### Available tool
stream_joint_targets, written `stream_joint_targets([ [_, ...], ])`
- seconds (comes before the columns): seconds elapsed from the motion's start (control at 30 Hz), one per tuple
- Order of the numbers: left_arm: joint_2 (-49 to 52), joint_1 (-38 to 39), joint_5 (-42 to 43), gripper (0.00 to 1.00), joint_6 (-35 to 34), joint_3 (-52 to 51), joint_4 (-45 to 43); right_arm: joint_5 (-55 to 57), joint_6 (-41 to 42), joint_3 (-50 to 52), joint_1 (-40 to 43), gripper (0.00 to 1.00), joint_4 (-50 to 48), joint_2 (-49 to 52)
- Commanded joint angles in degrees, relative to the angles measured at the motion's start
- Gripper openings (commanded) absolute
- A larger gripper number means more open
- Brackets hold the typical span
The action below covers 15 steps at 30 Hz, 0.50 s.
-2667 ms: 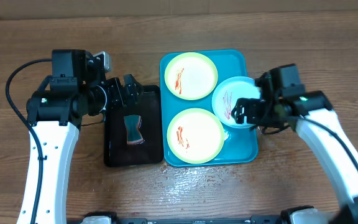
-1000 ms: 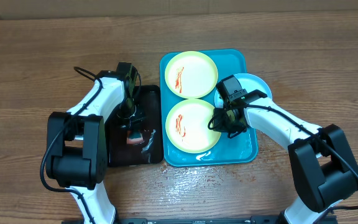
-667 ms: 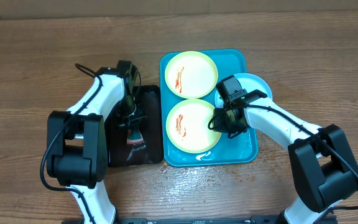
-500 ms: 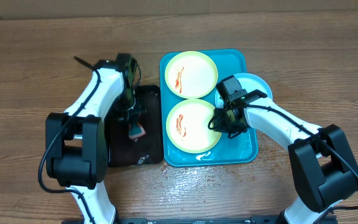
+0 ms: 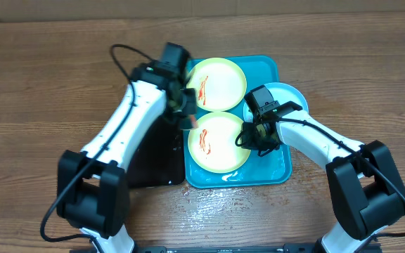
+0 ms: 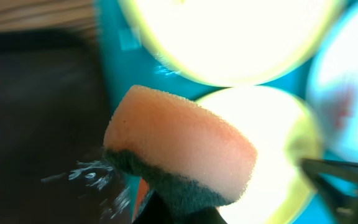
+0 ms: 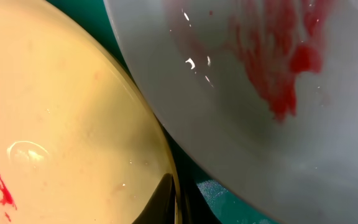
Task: Clean dirty plates on tray and stack at the side
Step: 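Scrub the front yellow-rimmed plate with the sponge in the left gripper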
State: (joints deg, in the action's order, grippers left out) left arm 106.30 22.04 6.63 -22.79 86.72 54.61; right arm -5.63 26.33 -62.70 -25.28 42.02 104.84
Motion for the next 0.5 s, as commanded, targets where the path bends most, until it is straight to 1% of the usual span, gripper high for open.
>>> stream_joint_targets([
  [0.0, 3.2, 4.6, 2.2, 0.04, -2.6, 0.8, -3.3, 4.3, 0.3, 0.3, 0.2, 0.04, 0.9, 0.1],
  [0.1, 7.1, 6.1, 3.1, 0.04, -3.8, 0.9, -5.1, 4.3, 0.3, 0.3, 0.2, 0.04, 1.2, 0.1],
  [0.2, 11.6, 6.1, 8.4, 0.04, -4.5, 1.4, -5.3, 4.3, 0.3, 0.3, 0.2, 0.04, 1.2, 0.1],
  [0.27, 14.2, 5.7, 9.8, 0.04, -4.7, 2.4, -3.8, 4.3, 0.3, 0.3, 0.2, 0.04, 1.2, 0.1],
  [0.37, 17.8, 5.1, 6.9, 0.04, -4.7, 5.2, 1.6, 4.3, 0.3, 0.3, 0.2, 0.04, 1.2, 0.1],
  [0.4, 18.7, 5.0, 4.8, 0.04, -4.7, 6.2, 3.7, 4.3, 0.3, 0.3, 0.2, 0.04, 1.2, 0.1],
  [0.47, 20.2, 4.9, -2.1, 0.04, -4.7, 7.9, 7.7, 4.3, 0.3, 0.3, 0.2, 0.04, 1.3, 0.1],
])
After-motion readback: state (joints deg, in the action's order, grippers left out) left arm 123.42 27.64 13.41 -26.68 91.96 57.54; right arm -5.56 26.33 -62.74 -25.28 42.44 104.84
